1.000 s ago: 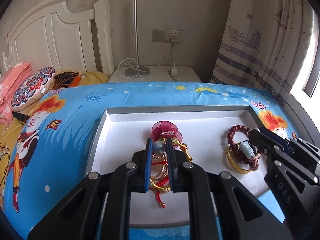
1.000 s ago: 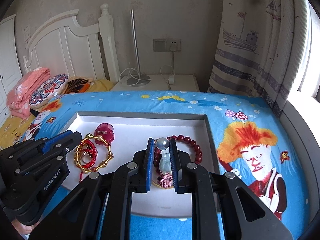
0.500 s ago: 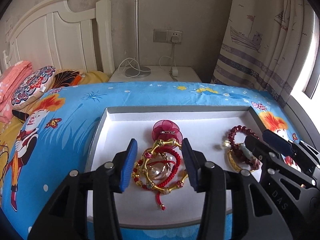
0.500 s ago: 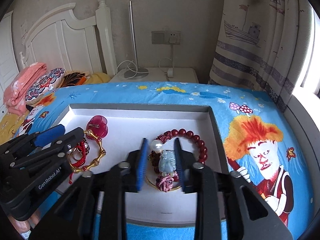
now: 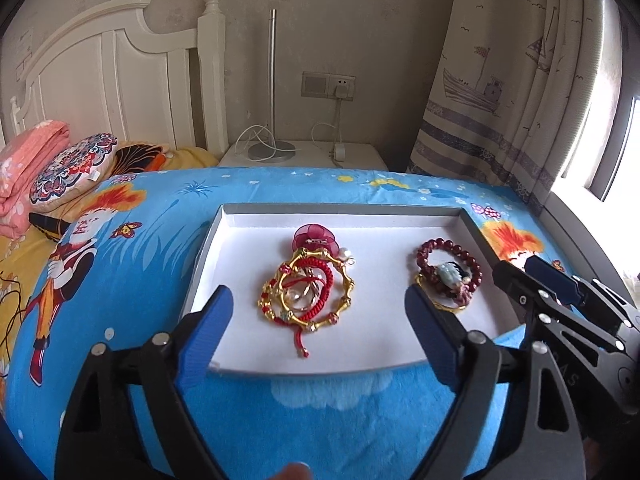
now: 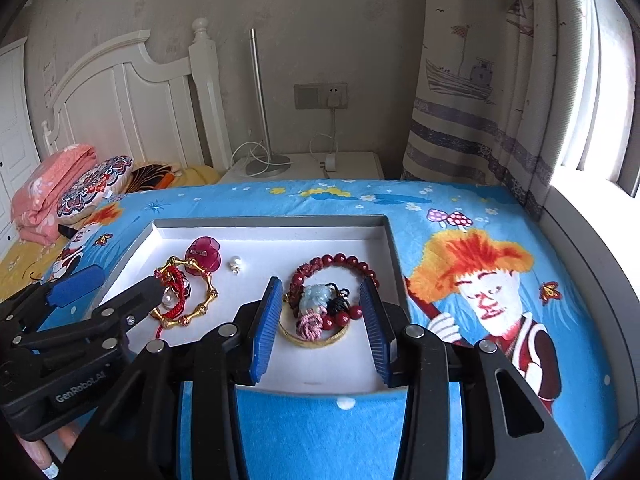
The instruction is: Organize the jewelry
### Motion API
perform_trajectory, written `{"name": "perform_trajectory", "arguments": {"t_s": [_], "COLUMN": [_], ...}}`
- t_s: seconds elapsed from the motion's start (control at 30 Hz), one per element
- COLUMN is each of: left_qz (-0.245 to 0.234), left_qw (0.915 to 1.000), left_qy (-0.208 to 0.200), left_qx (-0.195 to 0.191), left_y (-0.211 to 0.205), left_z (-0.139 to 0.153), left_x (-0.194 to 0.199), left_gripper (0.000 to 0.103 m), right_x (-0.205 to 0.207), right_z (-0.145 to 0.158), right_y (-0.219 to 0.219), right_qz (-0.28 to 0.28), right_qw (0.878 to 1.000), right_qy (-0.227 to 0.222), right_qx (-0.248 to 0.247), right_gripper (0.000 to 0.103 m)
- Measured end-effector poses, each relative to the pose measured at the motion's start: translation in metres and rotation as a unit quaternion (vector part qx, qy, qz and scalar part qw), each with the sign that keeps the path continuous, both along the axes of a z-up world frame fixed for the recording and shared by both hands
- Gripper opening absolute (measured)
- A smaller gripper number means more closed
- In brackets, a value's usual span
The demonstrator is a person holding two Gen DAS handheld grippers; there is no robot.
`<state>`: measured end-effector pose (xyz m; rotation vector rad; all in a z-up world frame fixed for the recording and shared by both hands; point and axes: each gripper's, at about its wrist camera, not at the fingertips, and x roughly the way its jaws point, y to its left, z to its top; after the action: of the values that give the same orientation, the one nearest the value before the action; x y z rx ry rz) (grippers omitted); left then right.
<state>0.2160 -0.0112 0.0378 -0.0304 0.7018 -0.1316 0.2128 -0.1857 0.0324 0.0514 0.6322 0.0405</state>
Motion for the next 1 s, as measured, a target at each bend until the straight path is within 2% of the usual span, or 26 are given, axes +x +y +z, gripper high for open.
{"name": "perform_trajectory", "arguments": {"t_s": [0.1,0.23,1.0], "left_qz": [0.009,0.015,0.014], "left_qw": [1.0000,0.9998,0.9998], "left_qy": [0.001,0.007,0.006], "left_qx": [-0.001,-0.009,-0.010], "left_y": [0.003,0.007,0.008], "left_z": [0.003,0.003,0.002], "left_x": [-0.008,-0.018,-0.019], "left_gripper": [0.098,0.098,0.098], "right_x": [-0.010,-0.020,-0.029], "right_z": [0.002,0.005,0.011], "right_y": [-0.003,-0.005,-0.004], "right_qz": [-0.002,-0.003,-0.002], "right_qw": [1.000,1.000,1.000], "right_qy": [-0.003,-0.008,-0.015], "right_qx": [0.000,-0.001,-0.006], "right_gripper": [0.039,0.043,0.044]}}
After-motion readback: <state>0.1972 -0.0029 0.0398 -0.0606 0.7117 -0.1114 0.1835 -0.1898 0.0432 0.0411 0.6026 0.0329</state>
